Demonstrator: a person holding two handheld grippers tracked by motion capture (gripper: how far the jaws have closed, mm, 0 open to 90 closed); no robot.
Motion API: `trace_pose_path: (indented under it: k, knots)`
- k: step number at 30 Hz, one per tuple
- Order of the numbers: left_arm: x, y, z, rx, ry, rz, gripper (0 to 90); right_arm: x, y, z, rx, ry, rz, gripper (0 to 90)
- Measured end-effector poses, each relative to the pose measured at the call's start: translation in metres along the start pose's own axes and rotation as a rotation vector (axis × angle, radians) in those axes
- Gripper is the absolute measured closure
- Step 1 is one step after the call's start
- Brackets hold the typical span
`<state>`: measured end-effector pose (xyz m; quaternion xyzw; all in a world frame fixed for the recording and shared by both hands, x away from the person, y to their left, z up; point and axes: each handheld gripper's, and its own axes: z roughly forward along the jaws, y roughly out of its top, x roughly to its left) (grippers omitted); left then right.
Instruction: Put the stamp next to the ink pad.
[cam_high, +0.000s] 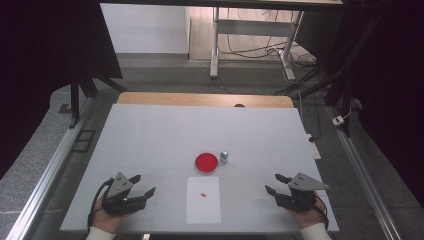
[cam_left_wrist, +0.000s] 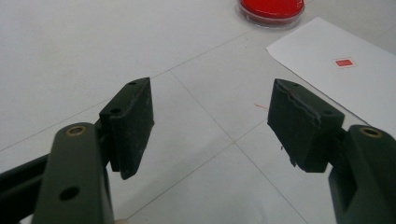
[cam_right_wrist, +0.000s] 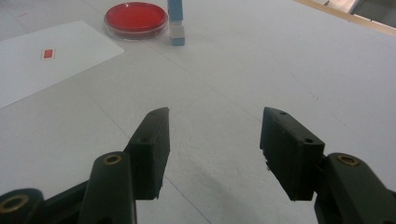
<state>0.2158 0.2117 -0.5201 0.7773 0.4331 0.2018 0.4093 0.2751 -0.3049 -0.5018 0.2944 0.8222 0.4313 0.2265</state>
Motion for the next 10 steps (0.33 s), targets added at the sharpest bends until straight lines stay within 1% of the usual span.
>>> trace_pose_path:
  k: [6, 7, 10]
  knots:
    - [0.0018, -0.0005, 0.0015, 0.001, 0.002, -0.001, 31.5, -0.0027, -0.001, -0.0005, -0.004, 0.003, 0.013, 42.1]
    - [0.0021, -0.0006, 0.0016, 0.001, 0.002, 0.0, 31.5, -0.003, -0.0011, -0.0008, -0.003, -0.004, 0.013, 42.0]
    - [0.0032, -0.0007, 0.0021, 0.001, 0.002, -0.001, 31.5, -0.0038, -0.0007, -0.0016, -0.014, -0.002, 0.011, 41.8]
